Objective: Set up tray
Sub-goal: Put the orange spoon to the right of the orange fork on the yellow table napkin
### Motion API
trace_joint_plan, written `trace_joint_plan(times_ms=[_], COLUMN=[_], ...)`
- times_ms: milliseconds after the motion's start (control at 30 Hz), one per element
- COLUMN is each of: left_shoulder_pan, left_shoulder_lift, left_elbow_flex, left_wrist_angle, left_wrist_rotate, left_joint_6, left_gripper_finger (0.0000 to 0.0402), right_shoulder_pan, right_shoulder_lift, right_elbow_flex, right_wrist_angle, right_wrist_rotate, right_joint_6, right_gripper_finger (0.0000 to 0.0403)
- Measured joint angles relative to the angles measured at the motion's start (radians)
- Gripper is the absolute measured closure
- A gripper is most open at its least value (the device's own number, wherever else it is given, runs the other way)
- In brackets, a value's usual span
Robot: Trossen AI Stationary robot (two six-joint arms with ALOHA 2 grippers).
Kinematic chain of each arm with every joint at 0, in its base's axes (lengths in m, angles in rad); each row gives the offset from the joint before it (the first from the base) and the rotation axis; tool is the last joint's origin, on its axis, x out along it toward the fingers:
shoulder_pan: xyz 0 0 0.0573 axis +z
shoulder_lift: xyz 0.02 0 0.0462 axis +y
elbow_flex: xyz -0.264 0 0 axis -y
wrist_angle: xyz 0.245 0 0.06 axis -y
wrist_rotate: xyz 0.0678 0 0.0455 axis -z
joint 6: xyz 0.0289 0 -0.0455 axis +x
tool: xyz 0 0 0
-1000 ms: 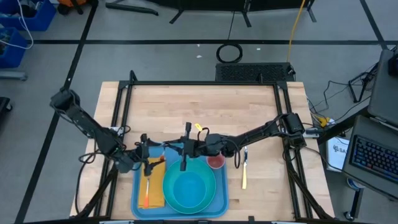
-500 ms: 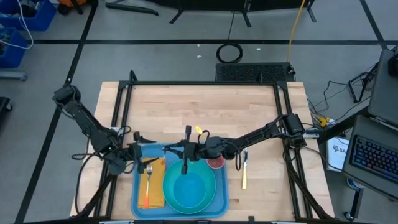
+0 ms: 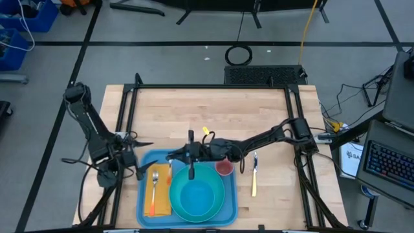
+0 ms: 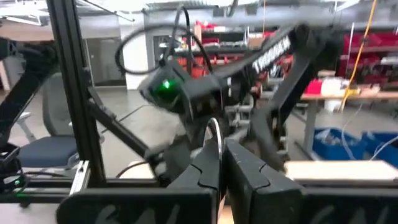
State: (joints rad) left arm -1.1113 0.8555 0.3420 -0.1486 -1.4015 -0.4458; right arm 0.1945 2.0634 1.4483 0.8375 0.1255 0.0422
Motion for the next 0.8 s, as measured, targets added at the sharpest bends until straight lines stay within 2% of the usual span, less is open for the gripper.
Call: trace_joint_plan(times_ms=[133, 367, 500, 633, 800], left_shoulder_pan=[-0.039, -0.061, -0.061, -0.061, -0.061], left_shoulder_lift=[0.000, 0.000, 0.001, 0.000, 0.001], left_elbow_flex=[0.000, 0.000, 0.000, 0.000, 0.000], left_wrist_angle=[0.000, -0.002, -0.006, -0.006, -0.008], left_wrist_rotate=[-0.059, -0.112, -0.119, -0.120, -0.119], left_joint_6=[0.028, 0.030, 0.032, 0.032, 0.031], left_gripper_finger=[0.0050, 0.0050, 0.0050, 0.0050, 0.0050], right_shoulder_pan=[-0.005, -0.007, -0.007, -0.003, -0.001], right_shoulder_lift=[0.035, 0.104, 0.151, 0.210, 0.285], right_elbow_flex=[0.000, 0.028, 0.104, 0.206, 0.312], right_wrist_angle=[0.056, 0.100, 0.083, -0.029, -0.063], right_wrist_rotate=[-0.050, -0.066, -0.105, -0.101, -0.100], right_joint_6=[0.064, 0.154, 0.191, 0.205, 0.268], right_gripper_finger=[0.0402, 0.0402, 0.0402, 0.0402, 0.0402])
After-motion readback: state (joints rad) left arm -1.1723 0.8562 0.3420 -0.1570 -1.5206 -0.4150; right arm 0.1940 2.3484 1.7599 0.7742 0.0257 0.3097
